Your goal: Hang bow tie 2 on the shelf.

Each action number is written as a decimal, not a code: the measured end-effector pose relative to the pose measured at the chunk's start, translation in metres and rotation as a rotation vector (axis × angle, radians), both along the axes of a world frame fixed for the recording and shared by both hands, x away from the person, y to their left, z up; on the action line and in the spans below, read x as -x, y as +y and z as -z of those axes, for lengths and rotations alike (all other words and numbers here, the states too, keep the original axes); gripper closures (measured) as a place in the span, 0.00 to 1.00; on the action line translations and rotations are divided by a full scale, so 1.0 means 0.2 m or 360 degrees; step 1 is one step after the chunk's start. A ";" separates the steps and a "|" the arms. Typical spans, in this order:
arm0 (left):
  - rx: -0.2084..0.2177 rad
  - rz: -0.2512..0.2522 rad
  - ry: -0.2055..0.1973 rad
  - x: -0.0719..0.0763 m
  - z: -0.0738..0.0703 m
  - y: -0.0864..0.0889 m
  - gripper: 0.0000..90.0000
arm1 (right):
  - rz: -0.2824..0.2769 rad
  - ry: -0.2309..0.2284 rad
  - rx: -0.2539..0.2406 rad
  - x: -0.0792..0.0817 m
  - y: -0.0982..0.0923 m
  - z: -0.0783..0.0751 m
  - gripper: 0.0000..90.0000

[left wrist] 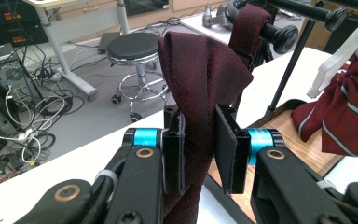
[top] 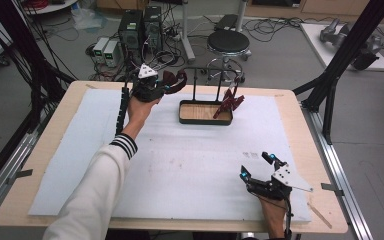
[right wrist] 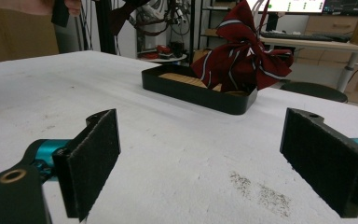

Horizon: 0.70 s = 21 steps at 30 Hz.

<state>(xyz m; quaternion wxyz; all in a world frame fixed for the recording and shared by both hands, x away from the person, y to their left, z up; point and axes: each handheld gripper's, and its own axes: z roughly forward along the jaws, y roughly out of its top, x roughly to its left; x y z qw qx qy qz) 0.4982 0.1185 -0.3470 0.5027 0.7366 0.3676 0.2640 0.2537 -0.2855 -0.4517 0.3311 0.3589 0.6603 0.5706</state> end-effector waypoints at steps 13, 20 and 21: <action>-0.0069 -0.0029 0.0051 0.00 0.02 0.00 0.62 | 0.0000 -0.0016 0.0028 0.00 0.01 0.00 0.12; -0.0085 0.0062 0.0086 -0.01 0.02 0.04 0.27 | 0.0007 -0.0017 0.0022 0.00 0.01 0.00 0.12; -0.0084 0.0081 0.0099 0.00 0.01 0.05 0.24 | 0.0010 -0.0024 0.0029 0.00 0.01 0.00 0.12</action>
